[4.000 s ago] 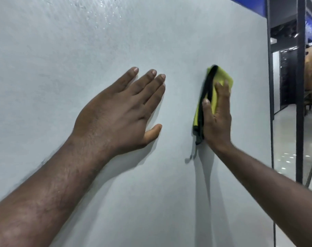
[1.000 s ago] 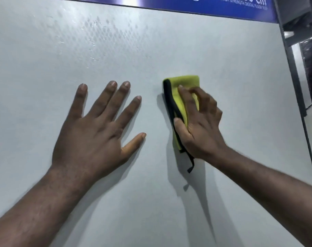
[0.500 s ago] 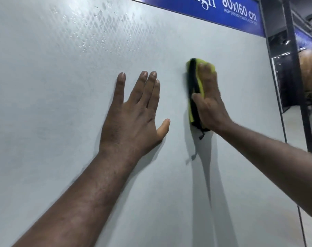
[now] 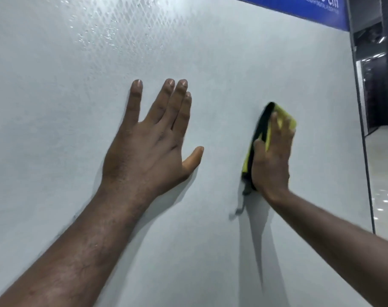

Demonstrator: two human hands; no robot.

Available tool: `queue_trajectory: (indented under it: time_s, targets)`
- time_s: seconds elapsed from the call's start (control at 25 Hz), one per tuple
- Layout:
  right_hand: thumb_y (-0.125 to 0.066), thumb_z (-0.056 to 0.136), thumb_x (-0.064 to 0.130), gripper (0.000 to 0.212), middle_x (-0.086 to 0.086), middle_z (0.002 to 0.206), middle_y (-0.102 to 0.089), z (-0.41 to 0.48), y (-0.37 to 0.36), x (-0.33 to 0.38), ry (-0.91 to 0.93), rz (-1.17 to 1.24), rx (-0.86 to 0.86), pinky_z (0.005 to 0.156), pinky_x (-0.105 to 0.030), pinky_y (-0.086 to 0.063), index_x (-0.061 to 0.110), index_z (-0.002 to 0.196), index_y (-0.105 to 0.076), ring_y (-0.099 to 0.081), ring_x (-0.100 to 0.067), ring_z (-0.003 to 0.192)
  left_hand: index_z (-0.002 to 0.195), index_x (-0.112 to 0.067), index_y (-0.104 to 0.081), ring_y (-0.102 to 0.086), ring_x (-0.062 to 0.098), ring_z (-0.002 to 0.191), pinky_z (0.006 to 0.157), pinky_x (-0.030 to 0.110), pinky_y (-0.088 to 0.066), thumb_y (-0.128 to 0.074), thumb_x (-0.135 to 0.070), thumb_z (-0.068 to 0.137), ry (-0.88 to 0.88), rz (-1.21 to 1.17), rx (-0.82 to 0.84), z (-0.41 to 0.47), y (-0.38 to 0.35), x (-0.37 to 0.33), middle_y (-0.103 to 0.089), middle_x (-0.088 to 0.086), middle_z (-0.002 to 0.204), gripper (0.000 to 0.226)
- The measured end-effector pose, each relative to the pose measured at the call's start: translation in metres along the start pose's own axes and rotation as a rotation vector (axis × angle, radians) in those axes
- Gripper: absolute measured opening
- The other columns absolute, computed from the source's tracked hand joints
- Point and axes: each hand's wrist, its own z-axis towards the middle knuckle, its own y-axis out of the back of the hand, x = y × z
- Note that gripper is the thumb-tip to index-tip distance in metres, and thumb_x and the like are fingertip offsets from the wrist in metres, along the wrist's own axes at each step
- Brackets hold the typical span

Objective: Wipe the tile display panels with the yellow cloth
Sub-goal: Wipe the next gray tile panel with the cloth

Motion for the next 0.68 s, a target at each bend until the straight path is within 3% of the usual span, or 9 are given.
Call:
queue_trajectory:
  time_s: [0.12, 0.16, 0.2, 0.32, 0.36, 0.44, 0.52, 0.56, 0.68]
  targets:
    - [-0.049, 0.105, 0.026, 0.074, 0.010, 0.177, 0.009, -0.011, 0.006, 0.001, 0.463, -0.023, 0.243, 0.133, -0.039, 0.001, 0.029, 0.170, -0.015, 0.015, -0.018, 0.164, 0.172, -0.004, 0.005, 0.004, 0.024, 0.169, 0.135, 0.055, -0.002, -0.003, -0.067, 0.106, -0.096, -0.010, -0.007, 0.000, -0.001, 0.000, 0.010, 0.012, 0.181, 0.092]
    - [-0.051, 0.105, 0.026, 0.073, 0.007, 0.178, 0.007, 0.003, 0.010, -0.006, 0.524, -0.037, 0.235, 0.132, -0.035, 0.001, 0.027, 0.170, -0.016, 0.014, -0.019, 0.164, 0.173, -0.004, 0.002, 0.003, 0.024, 0.169, 0.136, 0.053, -0.002, -0.007, -0.067, 0.106, -0.120, -0.021, -0.009, -0.001, -0.001, 0.001, 0.007, 0.011, 0.182, 0.092]
    - [-0.050, 0.105, 0.026, 0.072, 0.003, 0.179, 0.003, 0.015, 0.013, -0.021, 0.467, -0.032, 0.180, 0.132, -0.032, 0.002, 0.026, 0.170, -0.019, 0.011, -0.019, 0.164, 0.173, -0.004, -0.001, 0.001, 0.024, 0.169, 0.136, 0.052, -0.003, -0.012, -0.068, 0.106, -0.132, -0.034, -0.015, -0.002, -0.002, 0.002, 0.005, 0.011, 0.182, 0.093]
    - [-0.041, 0.103, 0.036, 0.071, -0.001, 0.179, 0.000, -0.008, 0.015, -0.064, -0.058, 0.071, 0.007, 0.133, -0.035, -0.002, 0.026, 0.170, -0.019, 0.007, -0.021, 0.165, 0.173, -0.005, -0.008, -0.003, 0.023, 0.169, 0.137, 0.049, -0.001, -0.024, -0.067, 0.106, -0.156, -0.087, -0.026, -0.001, -0.007, 0.001, -0.002, 0.009, 0.182, 0.093]
    - [-0.039, 0.103, 0.038, 0.072, -0.002, 0.179, 0.003, -0.034, 0.013, -0.067, -0.077, 0.038, 0.029, 0.133, -0.041, -0.002, 0.026, 0.170, -0.016, 0.009, -0.024, 0.165, 0.173, -0.006, -0.009, -0.004, 0.023, 0.169, 0.137, 0.048, -0.001, -0.027, -0.066, 0.105, -0.169, -0.095, -0.029, 0.000, -0.008, 0.000, -0.004, 0.008, 0.182, 0.093]
    - [-0.042, 0.105, 0.038, 0.072, 0.000, 0.178, 0.007, -0.068, 0.011, -0.066, 0.220, -0.009, 0.218, 0.134, -0.045, -0.002, 0.029, 0.170, -0.012, 0.013, -0.025, 0.164, 0.173, -0.006, -0.012, -0.007, 0.023, 0.169, 0.137, 0.047, -0.002, -0.033, -0.065, 0.105, -0.191, -0.112, -0.032, 0.000, -0.010, -0.002, -0.007, 0.008, 0.182, 0.092]
    - [-0.048, 0.105, 0.036, 0.072, 0.005, 0.178, 0.006, -0.049, 0.017, -0.066, 0.485, -0.013, 0.277, 0.133, -0.045, -0.005, 0.031, 0.169, -0.015, 0.010, -0.024, 0.165, 0.173, -0.005, -0.014, -0.009, 0.025, 0.169, 0.137, 0.049, -0.006, -0.035, -0.062, 0.106, -0.213, -0.121, -0.024, -0.001, -0.009, -0.001, -0.010, 0.009, 0.182, 0.091]
    - [-0.049, 0.105, 0.036, 0.072, 0.006, 0.178, 0.004, -0.035, 0.018, -0.075, 0.460, -0.005, 0.224, 0.133, -0.043, -0.005, 0.031, 0.169, -0.017, 0.008, -0.022, 0.165, 0.173, -0.005, -0.015, -0.010, 0.026, 0.168, 0.137, 0.050, -0.008, -0.035, -0.062, 0.106, -0.217, -0.121, -0.016, -0.003, -0.009, -0.001, -0.011, 0.009, 0.182, 0.090]
    - [-0.047, 0.107, 0.032, 0.068, 0.000, 0.179, -0.001, -0.046, 0.017, -0.106, -0.008, 0.099, 0.000, 0.133, -0.050, -0.007, 0.027, 0.170, -0.021, 0.005, -0.021, 0.165, 0.172, -0.004, -0.017, -0.013, 0.027, 0.168, 0.136, 0.052, -0.010, -0.036, -0.061, 0.106, -0.221, -0.118, -0.025, -0.003, -0.010, 0.000, -0.013, 0.010, 0.181, 0.089]
